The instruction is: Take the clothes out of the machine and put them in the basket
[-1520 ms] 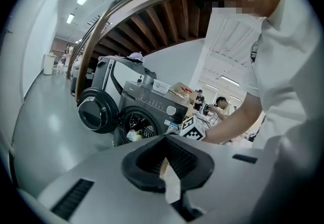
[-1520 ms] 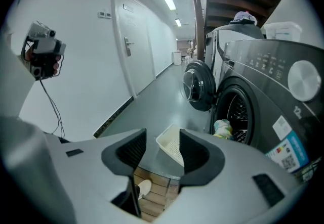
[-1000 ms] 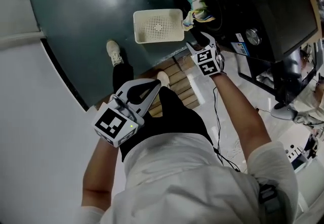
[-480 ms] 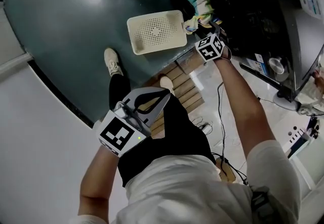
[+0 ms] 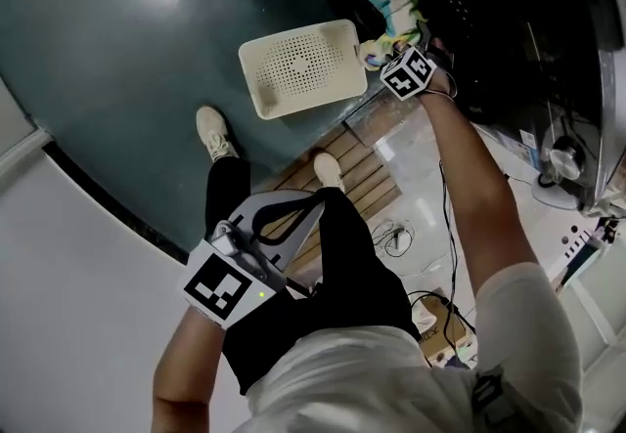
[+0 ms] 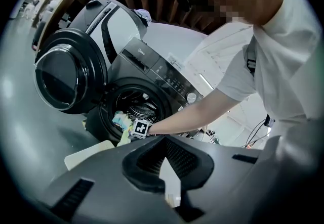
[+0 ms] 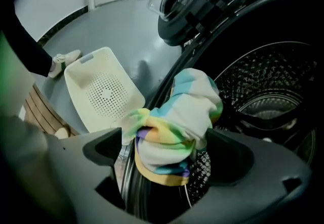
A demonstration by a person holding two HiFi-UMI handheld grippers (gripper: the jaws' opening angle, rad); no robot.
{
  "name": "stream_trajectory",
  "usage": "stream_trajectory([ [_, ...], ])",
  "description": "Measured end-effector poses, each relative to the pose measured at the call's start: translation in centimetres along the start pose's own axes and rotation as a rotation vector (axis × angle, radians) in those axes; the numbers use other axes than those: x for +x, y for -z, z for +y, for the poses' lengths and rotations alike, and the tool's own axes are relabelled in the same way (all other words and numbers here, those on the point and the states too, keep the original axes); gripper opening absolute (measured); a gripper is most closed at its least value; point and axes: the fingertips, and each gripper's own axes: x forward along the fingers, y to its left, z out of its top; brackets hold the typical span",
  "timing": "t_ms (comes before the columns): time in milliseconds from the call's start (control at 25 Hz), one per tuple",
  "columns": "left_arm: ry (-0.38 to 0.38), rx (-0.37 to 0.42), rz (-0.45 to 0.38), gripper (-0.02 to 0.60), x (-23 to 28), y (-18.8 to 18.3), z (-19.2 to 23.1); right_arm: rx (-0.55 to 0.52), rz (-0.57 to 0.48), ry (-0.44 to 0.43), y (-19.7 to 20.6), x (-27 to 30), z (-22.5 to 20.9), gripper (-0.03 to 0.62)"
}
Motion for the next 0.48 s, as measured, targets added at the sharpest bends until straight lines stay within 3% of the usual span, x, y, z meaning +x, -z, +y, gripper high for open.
stream_trajectory([
  [240, 0.024, -0.011, 0.019, -0.003, 0.6, 1.2, 1.3, -0.053, 0.054, 0.029, -0.2, 3.6, -1.6, 0.538],
  [480, 0.044, -0.04, 0.044, -0.003, 0.0, 2.3, 2.2, -0.049, 0.075, -0.025, -0.8, 5.6, -2.4, 0.537],
])
